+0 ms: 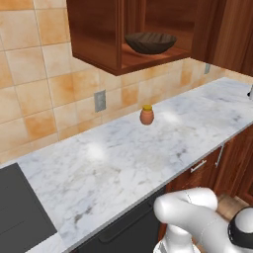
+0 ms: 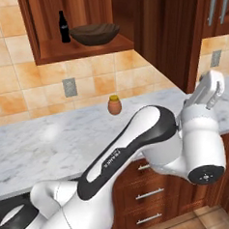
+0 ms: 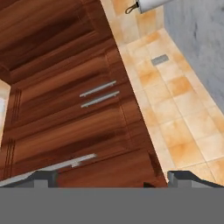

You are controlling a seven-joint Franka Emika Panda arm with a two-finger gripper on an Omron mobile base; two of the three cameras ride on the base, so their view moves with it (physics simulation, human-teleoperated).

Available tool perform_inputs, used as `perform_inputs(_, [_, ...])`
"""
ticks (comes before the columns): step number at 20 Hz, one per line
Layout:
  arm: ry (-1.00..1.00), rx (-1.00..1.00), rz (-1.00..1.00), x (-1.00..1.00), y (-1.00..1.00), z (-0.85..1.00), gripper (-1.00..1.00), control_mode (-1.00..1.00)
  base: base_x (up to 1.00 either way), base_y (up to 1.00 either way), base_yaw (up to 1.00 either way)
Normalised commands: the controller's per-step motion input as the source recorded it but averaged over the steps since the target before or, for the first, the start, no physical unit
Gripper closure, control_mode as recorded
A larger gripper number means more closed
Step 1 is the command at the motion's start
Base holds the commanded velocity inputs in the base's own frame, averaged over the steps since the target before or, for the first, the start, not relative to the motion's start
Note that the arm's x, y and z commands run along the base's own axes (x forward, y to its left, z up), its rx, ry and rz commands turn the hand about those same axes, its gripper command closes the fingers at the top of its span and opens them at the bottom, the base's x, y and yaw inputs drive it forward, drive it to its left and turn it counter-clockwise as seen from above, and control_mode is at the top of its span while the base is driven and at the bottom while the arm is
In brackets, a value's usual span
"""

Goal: Pick the mug and place it in the sink. Pick the bowl and place it in the open cabinet and then close the cabinet.

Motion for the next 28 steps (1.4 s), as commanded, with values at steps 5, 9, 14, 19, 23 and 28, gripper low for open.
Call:
perform_inputs(5, [-0.11, -0.01, 0.10, 0.41, -0.19, 0.00, -1.00, -1.00, 0.00, 0.00, 0.00])
perform_inputs(9, [-0.11, -0.05, 0.09, 0.32, -0.07, 0.00, -1.00, -1.00, 0.00, 0.00, 0.00])
perform_inputs(14, [-0.03, -0.04, 0.11, 0.11, 0.00, 0.00, -1.00, -1.00, 0.00, 0.00, 0.00])
perform_inputs(19, [-0.06, -0.06, 0.14, -0.10, 0.00, 0.00, -1.00, -1.00, 0.00, 0.00, 0.00])
perform_inputs(23, [-0.09, -0.12, 0.15, -0.14, 0.09, 0.01, -1.00, -1.00, 0.00, 0.00, 0.00])
perform_inputs(28, [-0.01, -0.11, 0.15, 0.09, 0.15, 0.00, -1.00, -1.00, 0.00, 0.00, 0.00])
